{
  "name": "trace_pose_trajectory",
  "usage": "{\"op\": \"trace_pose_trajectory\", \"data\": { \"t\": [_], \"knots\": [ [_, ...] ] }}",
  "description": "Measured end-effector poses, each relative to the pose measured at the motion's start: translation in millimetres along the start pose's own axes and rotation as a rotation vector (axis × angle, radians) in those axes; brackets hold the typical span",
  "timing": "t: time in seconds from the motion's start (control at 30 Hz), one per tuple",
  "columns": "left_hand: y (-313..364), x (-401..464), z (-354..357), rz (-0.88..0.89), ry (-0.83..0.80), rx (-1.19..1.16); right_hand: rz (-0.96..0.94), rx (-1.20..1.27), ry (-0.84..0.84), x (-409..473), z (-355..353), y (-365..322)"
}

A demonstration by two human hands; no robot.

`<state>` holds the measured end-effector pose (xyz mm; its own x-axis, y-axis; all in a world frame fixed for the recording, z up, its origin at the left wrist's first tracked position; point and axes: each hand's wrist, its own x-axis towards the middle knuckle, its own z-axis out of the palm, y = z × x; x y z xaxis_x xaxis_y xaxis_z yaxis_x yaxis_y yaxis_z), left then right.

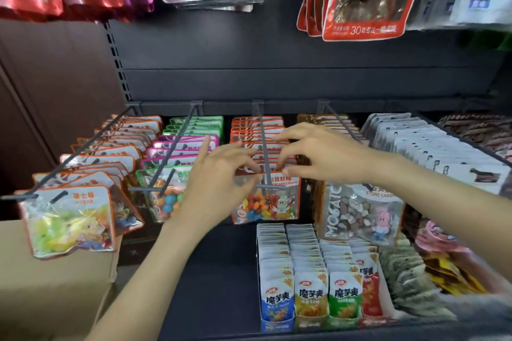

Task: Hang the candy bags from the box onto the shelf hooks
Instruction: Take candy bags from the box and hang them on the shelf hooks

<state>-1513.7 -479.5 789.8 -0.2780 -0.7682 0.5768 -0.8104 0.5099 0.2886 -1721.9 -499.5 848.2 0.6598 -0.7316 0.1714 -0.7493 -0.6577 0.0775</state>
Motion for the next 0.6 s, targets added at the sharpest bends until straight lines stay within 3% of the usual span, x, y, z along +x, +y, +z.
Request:
{"op": "trace_pose_trajectory", "data": {
  "t": [0.37, 0.6],
  "knots": [
    [3, 5, 4, 0.034, 0.046, 0.095, 0.046, -0.066, 0.048, 3, 6, -7],
    [17, -34, -56, 0.082, 0.252, 0.116, 0.089, 0.033, 0.206, -6, -26, 1]
  ]
}}
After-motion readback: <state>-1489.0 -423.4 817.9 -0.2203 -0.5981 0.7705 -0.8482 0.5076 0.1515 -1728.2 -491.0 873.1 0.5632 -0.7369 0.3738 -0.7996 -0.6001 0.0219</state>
